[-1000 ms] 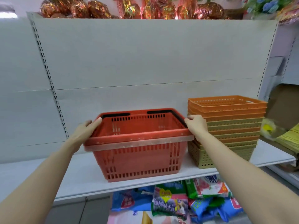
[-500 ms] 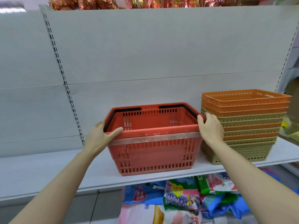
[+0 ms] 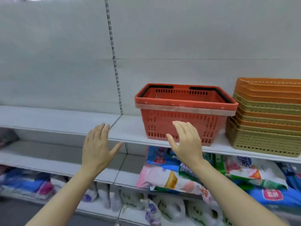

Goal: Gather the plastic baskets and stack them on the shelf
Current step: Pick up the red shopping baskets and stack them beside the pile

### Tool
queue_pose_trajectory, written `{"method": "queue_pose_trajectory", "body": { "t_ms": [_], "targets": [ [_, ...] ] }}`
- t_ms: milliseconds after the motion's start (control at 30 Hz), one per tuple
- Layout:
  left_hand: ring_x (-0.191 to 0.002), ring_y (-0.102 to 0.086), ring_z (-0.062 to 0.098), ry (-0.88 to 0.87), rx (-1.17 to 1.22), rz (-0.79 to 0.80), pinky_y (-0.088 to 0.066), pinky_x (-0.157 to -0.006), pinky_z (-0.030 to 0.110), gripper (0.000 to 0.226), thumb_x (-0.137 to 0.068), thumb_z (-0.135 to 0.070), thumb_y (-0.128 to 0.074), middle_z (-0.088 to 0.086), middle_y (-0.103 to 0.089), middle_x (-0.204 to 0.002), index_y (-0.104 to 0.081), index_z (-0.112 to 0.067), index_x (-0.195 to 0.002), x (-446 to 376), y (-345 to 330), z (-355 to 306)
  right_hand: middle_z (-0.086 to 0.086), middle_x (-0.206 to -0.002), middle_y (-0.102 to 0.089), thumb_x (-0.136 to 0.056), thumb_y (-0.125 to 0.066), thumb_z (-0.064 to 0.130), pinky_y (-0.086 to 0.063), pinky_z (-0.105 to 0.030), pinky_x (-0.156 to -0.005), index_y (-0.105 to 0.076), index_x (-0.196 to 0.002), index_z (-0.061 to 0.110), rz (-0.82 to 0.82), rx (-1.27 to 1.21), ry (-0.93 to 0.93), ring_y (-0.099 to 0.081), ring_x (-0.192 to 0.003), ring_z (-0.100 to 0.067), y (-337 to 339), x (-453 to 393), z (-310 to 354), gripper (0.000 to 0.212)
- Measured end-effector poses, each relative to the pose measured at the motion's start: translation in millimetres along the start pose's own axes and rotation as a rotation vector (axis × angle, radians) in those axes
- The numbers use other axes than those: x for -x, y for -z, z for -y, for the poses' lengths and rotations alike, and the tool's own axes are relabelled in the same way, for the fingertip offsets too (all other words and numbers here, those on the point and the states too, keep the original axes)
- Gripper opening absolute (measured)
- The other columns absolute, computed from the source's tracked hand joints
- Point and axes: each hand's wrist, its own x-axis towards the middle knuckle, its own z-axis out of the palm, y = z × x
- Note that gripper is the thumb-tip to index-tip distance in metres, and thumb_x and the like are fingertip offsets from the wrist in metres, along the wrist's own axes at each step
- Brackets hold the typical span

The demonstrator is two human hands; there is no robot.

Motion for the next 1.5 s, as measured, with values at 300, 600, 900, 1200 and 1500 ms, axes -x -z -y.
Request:
{"method": "queue_pose_trajectory", "body": {
  "t_ms": [300, 600, 900, 1200, 1500],
  "targets": [
    [-0.127, -0.055, 0.041, 0.275, -0.167, 0.128, -0.045, -0.107, 0.052, 0.081, -0.087, -0.061, -0.047, 0.022, -0.058, -0.139, -0.059, 0.003, -0.136, 209.6, 18.7, 91.2, -0.013, -0.114, -0.068, -0.087, -0.052, 0.036, -0.045, -0.042, -0.103, -0.066, -0.117, 0.001, 0.321, -0.316, 0.196, -0.064, -0.104, -0.030, -73.8, 106.3, 166.3, 0.049],
    [-0.125, -0.057, 0.042, 0.672, -0.290, 0.198, -0.048, -0.104, 0.050, 0.076, -0.086, -0.056, -0.045, 0.023, -0.060, -0.137, -0.064, 0.002, -0.130, 368.0, 46.3, 206.8, -0.011, -0.108, -0.067, -0.087, -0.052, 0.038, -0.051, -0.039, -0.088, -0.065, -0.115, 0.003, 0.570, -0.529, 0.336, -0.063, -0.099, -0.030, -135.0, 209.4, 349.5, 0.047],
    [-0.128, -0.055, 0.043, 0.973, -0.346, 0.304, -0.047, -0.105, 0.054, 0.068, -0.083, -0.045, -0.071, 0.022, -0.058, -0.140, -0.063, 0.002, -0.132, 508.1, 35.2, 336.2, -0.009, -0.105, -0.071, -0.077, -0.067, 0.031, -0.047, -0.040, -0.099, -0.069, -0.111, 0.003, 0.767, -0.573, 0.436, -0.068, -0.097, -0.029, -214.7, 309.3, 504.9, 0.044],
    [-0.135, -0.047, 0.041, 1.336, -0.305, 0.431, -0.040, -0.113, 0.053, 0.066, -0.089, -0.035, -0.073, 0.022, -0.052, -0.147, -0.055, 0.002, -0.140, 619.8, -27.4, 436.1, -0.011, -0.099, -0.073, -0.068, -0.085, 0.024, -0.053, -0.043, -0.090, -0.070, -0.106, 0.001, 0.996, -0.549, 0.473, -0.071, -0.090, -0.030, -329.0, 408.9, 584.2, 0.047],
    [-0.144, -0.034, 0.038, 1.631, -0.233, 0.509, -0.030, -0.118, 0.048, 0.066, -0.101, -0.037, -0.055, 0.019, -0.034, -0.160, -0.037, -0.001, -0.153, 737.5, -136.2, 521.8, -0.015, -0.094, -0.071, -0.067, -0.084, 0.023, -0.058, -0.042, -0.075, -0.070, -0.103, 0.001, 1.190, -0.490, 0.600, -0.069, -0.083, -0.036, -472.9, 538.1, 626.8, 0.045]
  ]
}}
